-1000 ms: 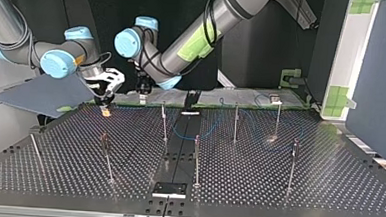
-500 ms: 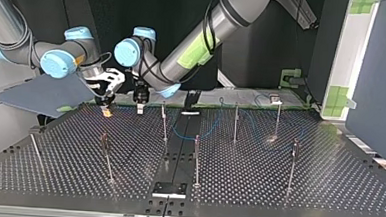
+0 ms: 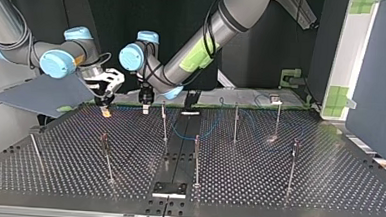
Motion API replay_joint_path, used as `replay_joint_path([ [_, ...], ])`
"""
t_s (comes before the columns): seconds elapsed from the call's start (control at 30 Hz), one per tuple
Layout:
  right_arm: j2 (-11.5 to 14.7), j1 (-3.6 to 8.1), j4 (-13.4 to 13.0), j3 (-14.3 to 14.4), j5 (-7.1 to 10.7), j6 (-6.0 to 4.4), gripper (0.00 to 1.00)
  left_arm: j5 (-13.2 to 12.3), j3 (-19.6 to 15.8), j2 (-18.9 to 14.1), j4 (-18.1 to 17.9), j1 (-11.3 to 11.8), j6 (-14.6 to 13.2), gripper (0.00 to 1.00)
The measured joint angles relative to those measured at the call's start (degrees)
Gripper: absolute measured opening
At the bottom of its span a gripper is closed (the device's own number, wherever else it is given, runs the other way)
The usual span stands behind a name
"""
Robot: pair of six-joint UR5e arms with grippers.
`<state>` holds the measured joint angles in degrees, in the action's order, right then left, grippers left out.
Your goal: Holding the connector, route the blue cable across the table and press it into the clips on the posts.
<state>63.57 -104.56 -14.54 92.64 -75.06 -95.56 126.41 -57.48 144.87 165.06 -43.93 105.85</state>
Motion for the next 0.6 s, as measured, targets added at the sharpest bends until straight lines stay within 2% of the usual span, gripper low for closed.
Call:
replay_joint_path([
  [0.07,0.0,0.02,0.0,0.0,0.05,0.0,0.0,0.1,0.0,0.0,0.2,0.0,0.0,1.0],
  [0.1,0.0,0.04,0.0,0.0,0.08,0.0,0.0,0.0,0.0,0.0,0.3,0.0,0.0,0.84],
  [0.13,0.1,0.06,0.0,-0.1,0.12,0.0,0.0,0.0,0.0,0.0,0.4,0.0,0.0,0.84],
  [0.17,0.1,0.07,0.1,-0.1,0.15,0.0,0.0,0.1,0.0,0.0,0.5,0.0,0.0,0.72],
  [0.2,0.1,0.07,0.1,-0.2,0.19,0.0,0.0,0.1,0.0,0.0,0.6,0.0,0.0,0.54],
  [0.23,0.1,0.08,0.2,-0.2,0.24,0.01,0.0,0.1,0.0,0.0,0.7,0.0,0.0,0.54],
  [0.27,0.1,0.07,0.2,-0.2,0.27,0.0,0.0,0.1,0.0,0.0,0.7,0.1,0.0,0.35],
  [0.3,0.1,0.04,0.2,-0.3,0.29,0.01,0.0,0.2,0.0,0.0,0.8,0.1,0.0,0.23],
  [0.33,0.1,-0.02,0.2,-0.3,0.32,0.01,0.0,0.3,0.0,0.0,0.9,0.1,0.0,0.23],
  [0.37,0.2,-0.05,0.3,-0.3,0.32,0.01,0.0,0.4,0.0,0.0,0.9,0.2,0.0,0.06],
  [0.4,0.2,-0.08,0.3,-0.3,0.33,0.01,0.0,0.5,0.0,0.0,0.9,0.2,0.0,0.0],
  [0.6,0.2,-0.16,0.3,-0.3,0.35,0.0,0.0,1.5,0.8,0.0,1.1,0.3,0.1,0.0],
])
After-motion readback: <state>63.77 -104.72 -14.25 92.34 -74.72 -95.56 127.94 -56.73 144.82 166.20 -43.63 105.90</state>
